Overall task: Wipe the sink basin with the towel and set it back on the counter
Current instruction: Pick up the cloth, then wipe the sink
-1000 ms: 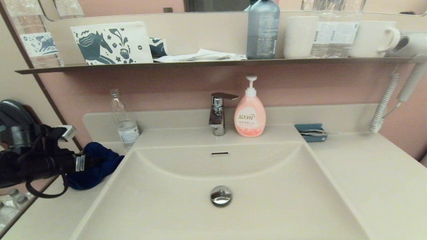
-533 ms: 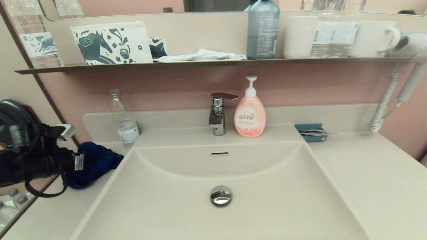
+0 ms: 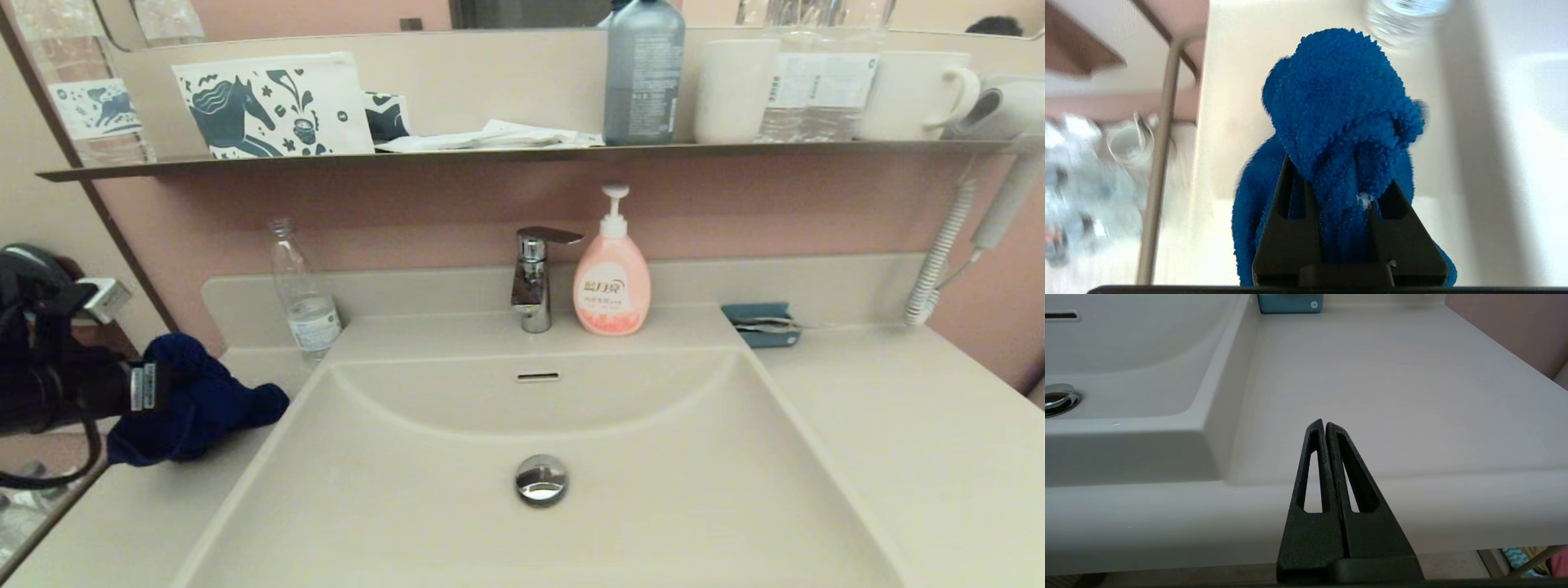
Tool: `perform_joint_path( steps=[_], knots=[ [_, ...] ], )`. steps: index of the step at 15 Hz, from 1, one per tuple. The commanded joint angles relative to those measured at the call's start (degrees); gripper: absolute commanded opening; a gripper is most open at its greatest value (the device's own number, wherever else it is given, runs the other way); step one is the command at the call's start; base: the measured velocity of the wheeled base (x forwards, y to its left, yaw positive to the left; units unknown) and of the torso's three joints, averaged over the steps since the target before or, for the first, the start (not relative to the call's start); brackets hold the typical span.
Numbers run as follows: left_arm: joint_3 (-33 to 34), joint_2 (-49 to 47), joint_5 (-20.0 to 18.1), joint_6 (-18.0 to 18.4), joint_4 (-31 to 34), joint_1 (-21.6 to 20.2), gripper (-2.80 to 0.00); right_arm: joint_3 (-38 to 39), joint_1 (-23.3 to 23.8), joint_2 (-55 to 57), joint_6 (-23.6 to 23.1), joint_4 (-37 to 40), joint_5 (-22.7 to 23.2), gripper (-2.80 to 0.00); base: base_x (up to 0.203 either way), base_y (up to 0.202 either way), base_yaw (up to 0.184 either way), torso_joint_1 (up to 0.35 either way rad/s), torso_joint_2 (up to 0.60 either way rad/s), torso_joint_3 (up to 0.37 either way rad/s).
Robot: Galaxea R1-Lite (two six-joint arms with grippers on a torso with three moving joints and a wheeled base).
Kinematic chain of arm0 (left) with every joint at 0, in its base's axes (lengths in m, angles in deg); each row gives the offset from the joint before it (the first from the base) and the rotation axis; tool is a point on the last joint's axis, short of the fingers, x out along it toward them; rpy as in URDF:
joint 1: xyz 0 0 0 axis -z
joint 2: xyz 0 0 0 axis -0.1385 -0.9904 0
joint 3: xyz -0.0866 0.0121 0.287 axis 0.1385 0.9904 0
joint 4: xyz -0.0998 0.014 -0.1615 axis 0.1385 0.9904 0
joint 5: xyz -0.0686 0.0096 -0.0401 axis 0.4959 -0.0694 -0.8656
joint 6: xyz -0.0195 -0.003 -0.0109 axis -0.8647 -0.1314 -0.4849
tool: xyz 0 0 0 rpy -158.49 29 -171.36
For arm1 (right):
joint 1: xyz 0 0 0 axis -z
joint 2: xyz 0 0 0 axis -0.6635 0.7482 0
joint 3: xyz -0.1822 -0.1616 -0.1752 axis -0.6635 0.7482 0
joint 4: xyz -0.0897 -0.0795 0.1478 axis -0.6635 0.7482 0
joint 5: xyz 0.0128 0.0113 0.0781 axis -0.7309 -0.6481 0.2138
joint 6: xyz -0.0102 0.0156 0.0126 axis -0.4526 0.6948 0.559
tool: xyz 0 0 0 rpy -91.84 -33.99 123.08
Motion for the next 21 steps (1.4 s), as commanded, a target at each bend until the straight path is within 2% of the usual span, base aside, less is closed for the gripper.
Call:
perform_joint_path(
  steps=[1,4,6,9,12,14,16,18,19,21],
  knots=[
    [0.03,11.77,-0.12,-1.74,7.18,0.85,-2.8,0.03,0.0,0.05,-0.02,0.0,0.02,-2.8,0.0,0.0,0.0,0.0,0.0,0.0],
    [-0.11,22.93,0.07,-3.82,16.84,3.98,-2.8,0.03,0.0,0.05,-0.02,0.0,0.02,-2.8,0.0,0.0,0.0,0.0,0.0,0.0],
    [-0.24,29.26,0.28,-6.15,21.87,8.18,-2.8,0.03,0.0,0.05,-0.02,0.0,0.02,-2.8,0.0,0.0,0.0,0.0,0.0,0.0],
    [-0.82,34.34,3.17,-10.26,26.08,17.41,-2.8,0.03,0.0,0.05,-0.02,0.0,0.02,-2.8,0.0,0.0,0.0,0.0,0.0,0.0],
    [-1.31,34.79,8.51,-15.7,26.57,27.19,-2.8,0.03,0.0,0.05,-0.02,0.0,0.02,-2.8,0.0,0.0,0.0,0.0,0.0,0.0],
    [-1.5,33.75,10.69,-18.73,25.99,34.52,-2.8,0.03,0.0,0.05,-0.02,0.08,0.02,-2.8,0.0,0.0,0.0,0.0,0.0,0.0],
    [-1.82,31.16,15.82,-22.56,23.61,43.49,-2.8,-0.03,0.0,0.05,-0.02,0.0,0.02,-2.8,0.0,0.0,0.0,0.0,0.0,0.0],
    [-1.69,27.05,24.88,-27.32,20.23,53.17,-2.8,0.03,0.0,0.05,-0.02,0.0,0.02,-2.8,0.0,0.0,0.0,0.0,0.0,0.0],
    [-1.43,24.93,28.1,-29.24,18.43,57.79,-2.8,0.01,0.05,0.05,-0.02,0.0,0.02,-2.8,0.0,0.0,0.0,0.0,0.0,0.0],
    [-1.33,21.39,31.7,-33.0,16.14,65.65,-2.8,0.02,0.01,0.05,-0.02,0.0,0.02,-2.8,0.0,0.0,0.0,0.0,0.0,0.0]
  ],
)
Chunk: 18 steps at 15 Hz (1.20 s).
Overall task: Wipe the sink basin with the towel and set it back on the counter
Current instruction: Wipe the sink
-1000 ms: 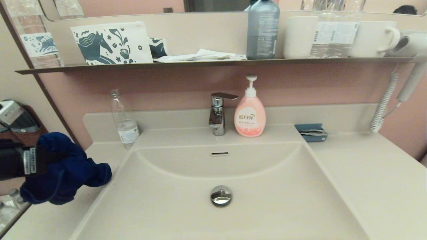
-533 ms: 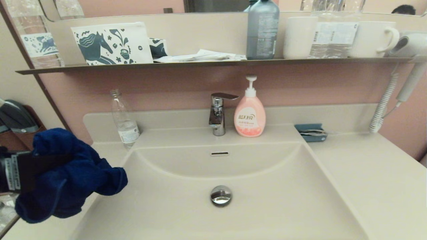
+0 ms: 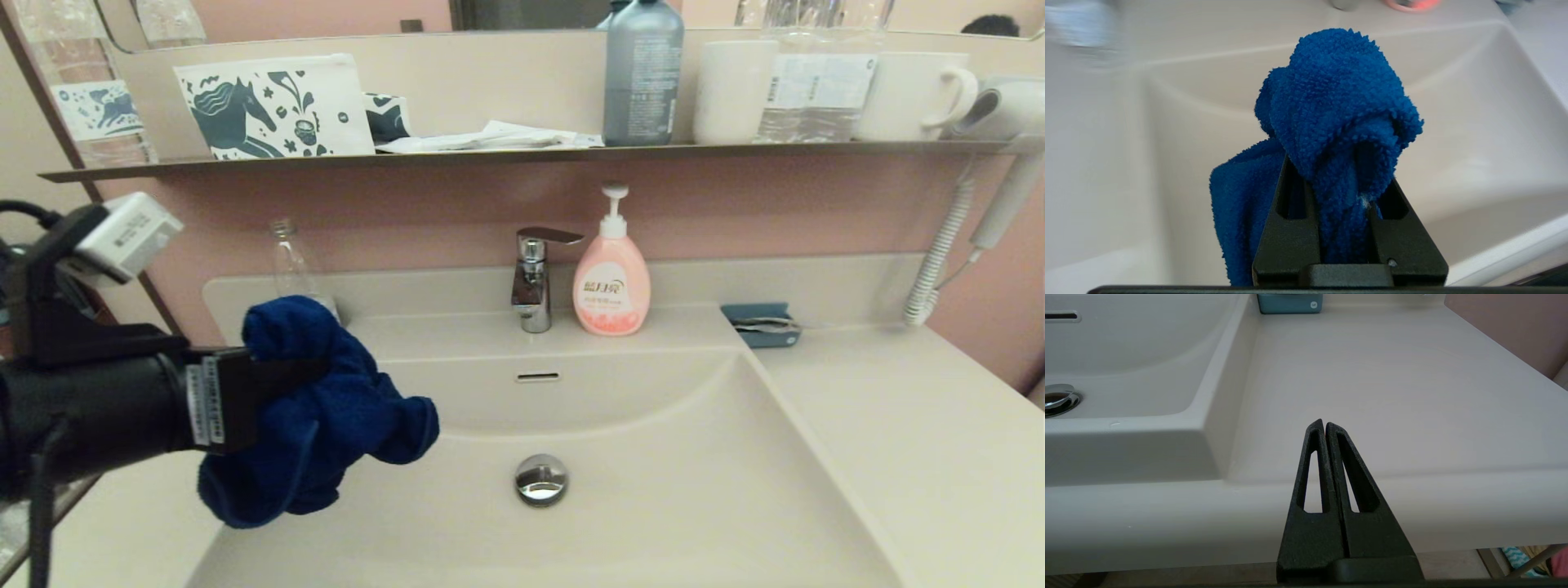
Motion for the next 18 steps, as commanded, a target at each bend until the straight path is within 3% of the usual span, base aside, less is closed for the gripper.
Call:
perform_joint_path(
  steps=[1,3,5,11,15,18],
  knots=[
    [0.06,-7.44,4.7,-3.23,-1.01,8.43,-2.8,0.02,0.0,0.05,-0.02,0.0,0.02,-2.8,0.0,0.0,0.0,0.0,0.0,0.0],
    [-0.01,-13.39,10.07,-6.63,-1.39,12.21,-2.8,-0.01,0.0,0.05,-0.02,0.0,0.02,-2.8,0.0,0.0,0.0,0.0,0.0,0.0],
    [-0.41,-18.93,12.4,-9.99,-1.49,14.68,-2.8,0.02,0.0,0.05,-0.02,0.02,0.02,-2.8,0.0,0.0,0.0,0.0,0.0,0.0],
    [-12.78,-35.41,14.04,-17.84,1.92,17.2,-2.8,0.01,0.0,0.05,-0.02,0.0,0.02,-2.8,0.0,0.0,0.0,0.0,0.0,0.0],
    [-23.73,-47.96,14.91,-29.41,10.46,19.78,-2.8,-0.04,0.0,0.05,-0.02,0.0,0.02,-2.8,0.0,0.0,0.0,0.0,0.0,0.0],
    [-33.0,-53.55,14.73,-34.52,18.53,22.38,-2.8,0.01,0.0,0.05,-0.02,0.0,0.02,-2.8,0.0,0.0,0.0,0.0,0.0,0.0]
  ],
)
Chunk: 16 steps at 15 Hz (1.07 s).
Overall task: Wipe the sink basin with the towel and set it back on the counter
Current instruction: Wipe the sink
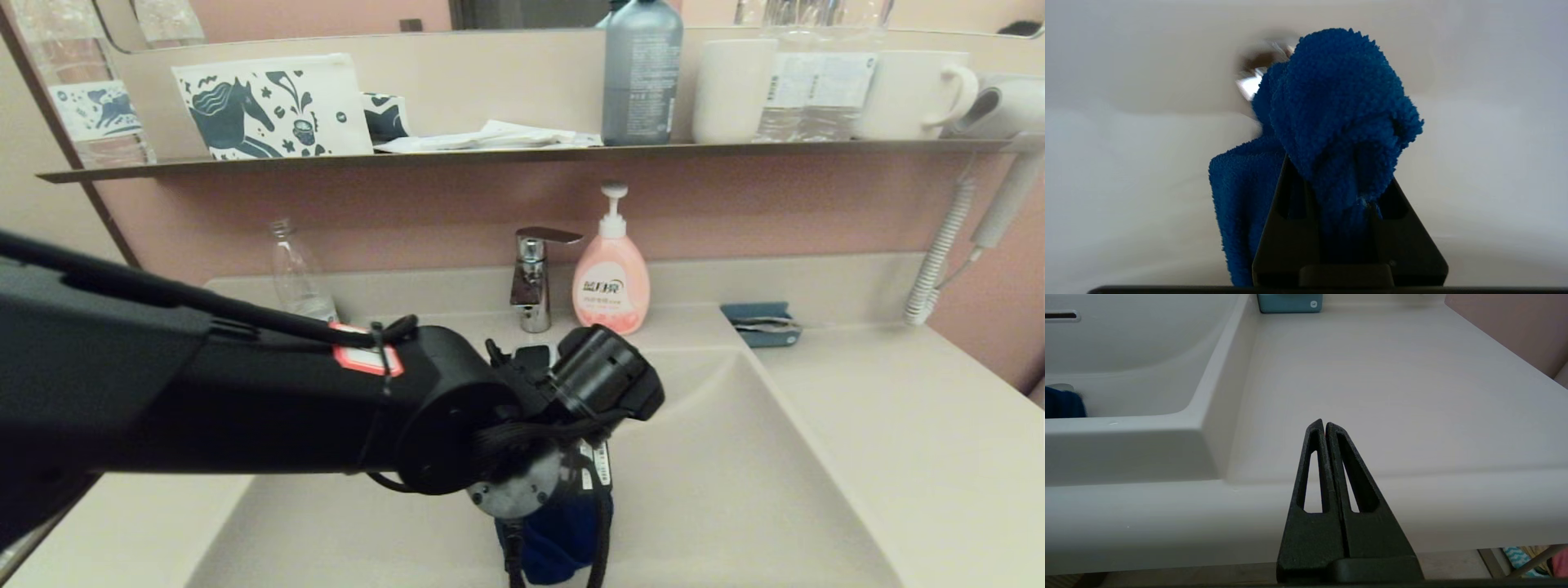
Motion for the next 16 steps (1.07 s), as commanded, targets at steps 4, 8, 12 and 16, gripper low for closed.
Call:
perform_joint_path(
  steps=[4,8,12,16],
  knots=[
    [-21.46,-12.88,-2.14,-8.05,17.29,4.12,-2.8,0.03,0.0,0.05,-0.02,0.0,0.02,-2.8,0.0,0.0,0.0,0.0,0.0,0.0],
    [-31.44,-17.92,-8.43,-9.9,21.72,7.7,-2.8,0.03,0.0,0.05,-0.02,0.0,0.02,-2.8,0.0,0.0,0.0,0.0,0.0,0.0],
    [-31.41,-17.63,-12.16,-8.28,13.16,8.29,-2.8,0.03,0.0,0.05,-0.02,0.0,0.02,-2.8,0.0,0.0,0.0,0.0,0.0,0.0],
    [-31.41,-17.43,-17.23,-5.46,6.39,8.96,-2.8,0.03,0.0,0.05,-0.02,0.0,0.02,-2.8,0.0,0.0,0.0,0.0,0.0,0.0]
  ],
)
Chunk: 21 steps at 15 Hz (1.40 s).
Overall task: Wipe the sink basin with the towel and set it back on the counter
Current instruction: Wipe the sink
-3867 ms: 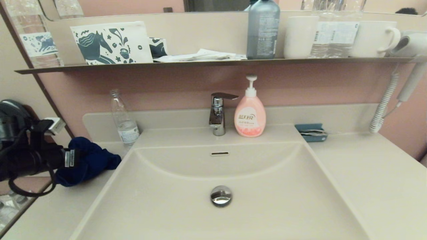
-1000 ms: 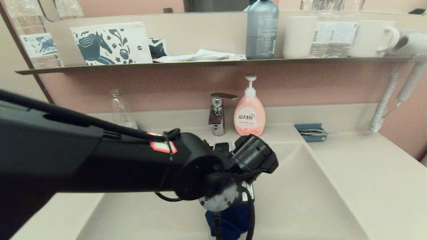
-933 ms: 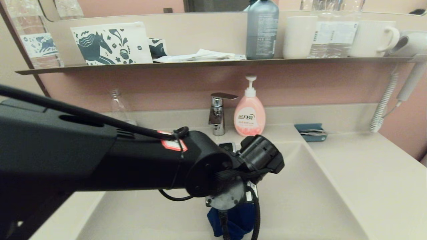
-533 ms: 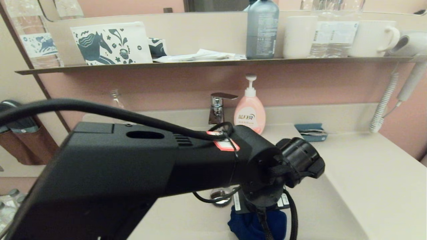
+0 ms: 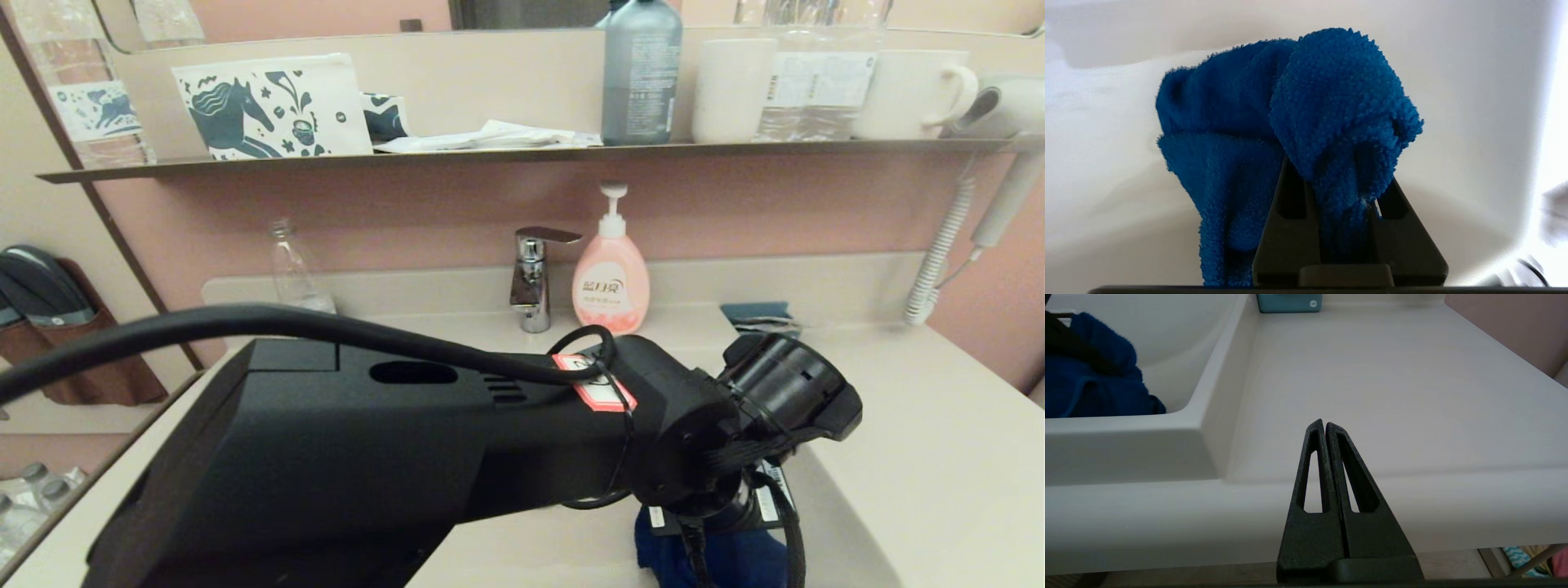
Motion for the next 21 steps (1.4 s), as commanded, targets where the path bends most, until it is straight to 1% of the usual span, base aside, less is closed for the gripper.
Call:
perform_joint_path(
  steps=[1,3,5,6,7,10,11,13,16,19,21],
  knots=[
    [0.01,-0.5,-0.68,1.68,-3.45,0.38,-2.8,0.03,0.0,0.05,-0.02,0.01,0.03,-2.8,0.0,0.0,0.0,0.0,0.0,0.0],
    [0.06,-2.08,-1.79,2.16,-4.1,0.39,-2.8,-0.03,0.0,0.05,-0.02,0.01,0.03,-2.8,0.0,0.0,0.0,0.0,0.0,0.0],
    [0.66,-4.79,-1.45,2.55,-3.89,0.04,-2.8,0.01,0.0,0.05,-0.02,0.01,0.03,-2.8,0.0,0.0,0.0,0.0,0.0,0.0],
    [1.04,-5.88,-0.95,3.63,-3.36,-1.21,-2.8,0.03,0.0,0.05,-0.02,0.01,0.03,-2.8,0.0,0.0,0.0,0.0,0.0,0.0],
    [1.75,-6.19,-0.79,4.75,-1.11,-2.19,-2.8,0.03,0.0,0.05,-0.02,0.01,0.03,-2.8,0.0,0.0,0.0,0.0,0.0,0.0],
    [2.03,-6.84,-0.49,5.15,6.23,-2.77,-2.8,0.01,0.0,0.05,-0.02,0.01,0.03,-2.8,0.0,0.0,0.0,0.0,0.0,0.0],
    [2.22,-7.28,0.64,5.15,7.92,-2.88,-2.8,0.03,0.0,0.05,-0.02,0.01,0.03,-2.8,0.0,0.0,0.0,0.0,0.0,0.0],
    [4.32,-7.58,3.73,5.14,8.79,-3.27,-2.8,0.03,0.0,0.05,-0.02,0.1,0.03,-2.8,0.0,0.0,0.0,0.0,0.0,0.0],
    [9.34,-5.91,5.76,5.14,10.13,-3.87,-2.8,-0.01,0.0,0.05,-0.02,0.01,0.03,-2.8,0.0,0.0,0.0,0.0,0.0,0.0],
    [15.29,-4.41,10.26,5.32,10.56,-5.36,-2.8,-0.06,0.0,0.05,-0.02,0.01,0.03,-2.8,0.0,0.0,0.0,0.0,0.0,0.0],
    [20.75,-2.91,12.6,8.22,10.4,-6.76,-2.8,0.03,0.0,0.05,-0.02,0.01,0.03,-2.8,0.0,0.0,0.0,0.0,0.0,0.0]
  ],
)
